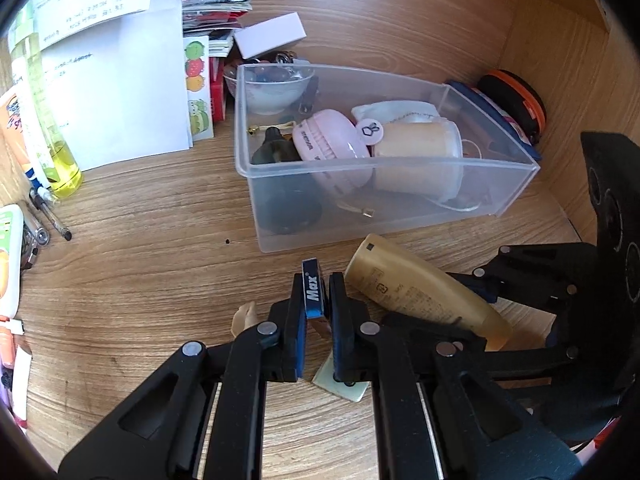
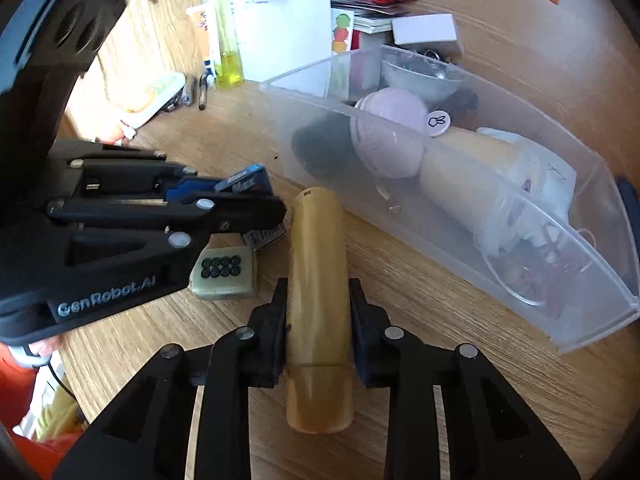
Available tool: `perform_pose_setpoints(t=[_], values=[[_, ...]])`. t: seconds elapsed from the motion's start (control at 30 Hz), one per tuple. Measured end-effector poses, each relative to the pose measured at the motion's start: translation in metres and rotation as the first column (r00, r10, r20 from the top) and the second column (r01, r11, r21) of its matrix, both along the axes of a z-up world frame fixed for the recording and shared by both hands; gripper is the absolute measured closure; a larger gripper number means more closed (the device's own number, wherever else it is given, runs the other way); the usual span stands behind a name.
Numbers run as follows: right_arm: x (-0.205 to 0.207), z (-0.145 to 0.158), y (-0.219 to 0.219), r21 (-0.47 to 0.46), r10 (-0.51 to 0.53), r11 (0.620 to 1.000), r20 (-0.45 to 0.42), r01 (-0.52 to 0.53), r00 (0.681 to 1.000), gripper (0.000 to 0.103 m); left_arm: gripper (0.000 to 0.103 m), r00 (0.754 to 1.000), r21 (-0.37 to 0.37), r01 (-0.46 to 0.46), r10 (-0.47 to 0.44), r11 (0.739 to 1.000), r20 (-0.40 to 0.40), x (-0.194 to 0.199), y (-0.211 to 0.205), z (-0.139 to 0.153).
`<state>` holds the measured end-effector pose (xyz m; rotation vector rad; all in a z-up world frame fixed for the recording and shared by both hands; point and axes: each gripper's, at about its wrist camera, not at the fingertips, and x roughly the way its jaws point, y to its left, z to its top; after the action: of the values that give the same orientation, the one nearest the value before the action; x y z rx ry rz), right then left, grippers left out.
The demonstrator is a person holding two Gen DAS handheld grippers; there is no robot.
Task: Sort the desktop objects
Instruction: 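Carry the Max box and cream tube over the clear box and release both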
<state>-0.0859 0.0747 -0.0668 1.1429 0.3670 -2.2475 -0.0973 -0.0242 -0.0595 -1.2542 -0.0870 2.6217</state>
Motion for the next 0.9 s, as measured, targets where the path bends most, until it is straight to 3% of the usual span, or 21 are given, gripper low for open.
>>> perform_pose_setpoints(t=[0.9], values=[[0.003,0.092,0.063,-0.139,-0.119,0.986,-0.155,0.097,0.981,0.080,0.097,0.991,0.028,0.006,-0.002,1.000,-0.137,0.006,0.012,0.072]])
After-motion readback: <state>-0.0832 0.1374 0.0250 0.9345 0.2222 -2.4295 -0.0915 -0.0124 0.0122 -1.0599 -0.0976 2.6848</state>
